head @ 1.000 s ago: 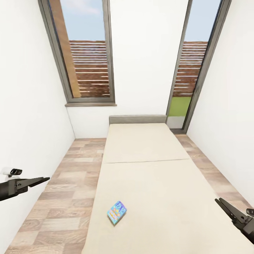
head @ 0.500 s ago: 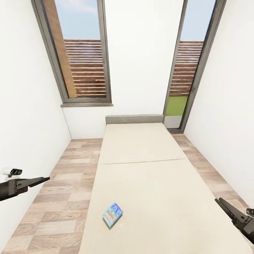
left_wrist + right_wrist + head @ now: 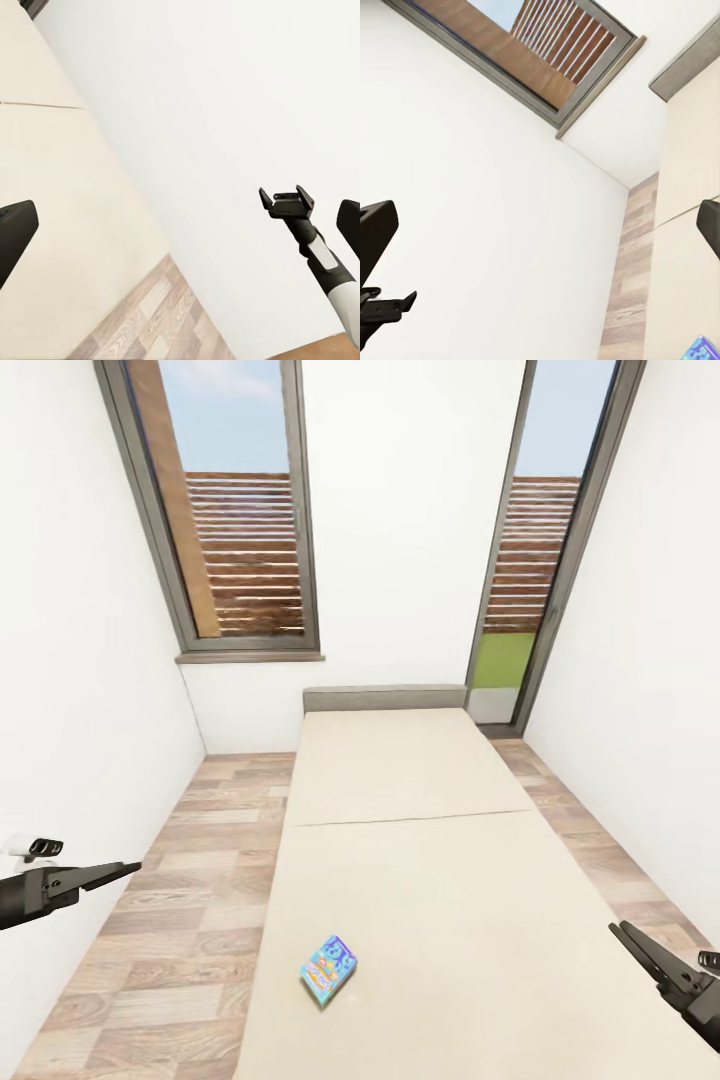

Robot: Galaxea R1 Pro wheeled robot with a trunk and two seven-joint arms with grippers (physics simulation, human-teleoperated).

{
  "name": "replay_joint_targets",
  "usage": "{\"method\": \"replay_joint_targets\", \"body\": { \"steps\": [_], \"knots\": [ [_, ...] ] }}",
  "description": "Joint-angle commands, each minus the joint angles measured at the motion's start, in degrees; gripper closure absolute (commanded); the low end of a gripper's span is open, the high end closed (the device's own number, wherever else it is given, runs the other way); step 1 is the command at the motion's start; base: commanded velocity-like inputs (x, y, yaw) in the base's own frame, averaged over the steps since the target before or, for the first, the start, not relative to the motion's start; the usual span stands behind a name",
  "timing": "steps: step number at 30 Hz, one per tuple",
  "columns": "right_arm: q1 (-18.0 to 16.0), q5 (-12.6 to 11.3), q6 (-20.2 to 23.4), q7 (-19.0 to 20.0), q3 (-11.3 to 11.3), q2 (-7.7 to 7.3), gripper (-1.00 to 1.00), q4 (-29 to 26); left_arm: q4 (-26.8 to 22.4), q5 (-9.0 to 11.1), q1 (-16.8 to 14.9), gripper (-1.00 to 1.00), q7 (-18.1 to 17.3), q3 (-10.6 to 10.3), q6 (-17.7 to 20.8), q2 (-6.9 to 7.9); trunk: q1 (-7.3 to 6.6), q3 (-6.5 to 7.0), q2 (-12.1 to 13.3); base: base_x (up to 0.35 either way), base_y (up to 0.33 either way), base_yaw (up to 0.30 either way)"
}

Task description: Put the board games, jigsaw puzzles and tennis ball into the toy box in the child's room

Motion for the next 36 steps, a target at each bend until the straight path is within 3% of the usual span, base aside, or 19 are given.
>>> {"method": "replay_joint_targets", "body": {
  "steps": [1, 16, 36],
  "knots": [
    [0.00, -0.29, 0.39, -0.07, 0.01, 0.00, -1.00, -0.04, 0.01, -0.03, -0.04, -1.00, -0.23, -0.01, 0.61, 0.02, 0.04, -0.11, -0.11, 0.000, 0.079, 0.000],
    [0.00, -0.15, 0.33, -0.06, 0.01, -0.01, -1.00, -0.04, 0.02, 0.05, -0.04, -1.00, -0.23, -0.01, 0.61, 0.02, 0.04, -0.11, -0.11, 0.003, 0.016, 0.000],
    [0.00, -0.40, 0.40, 0.12, 0.01, 0.13, -1.00, -0.15, 0.02, -0.03, -0.04, -1.00, -0.23, -0.01, 0.61, 0.02, 0.04, -0.11, -0.11, 0.066, -0.113, 0.000]
  ]
}}
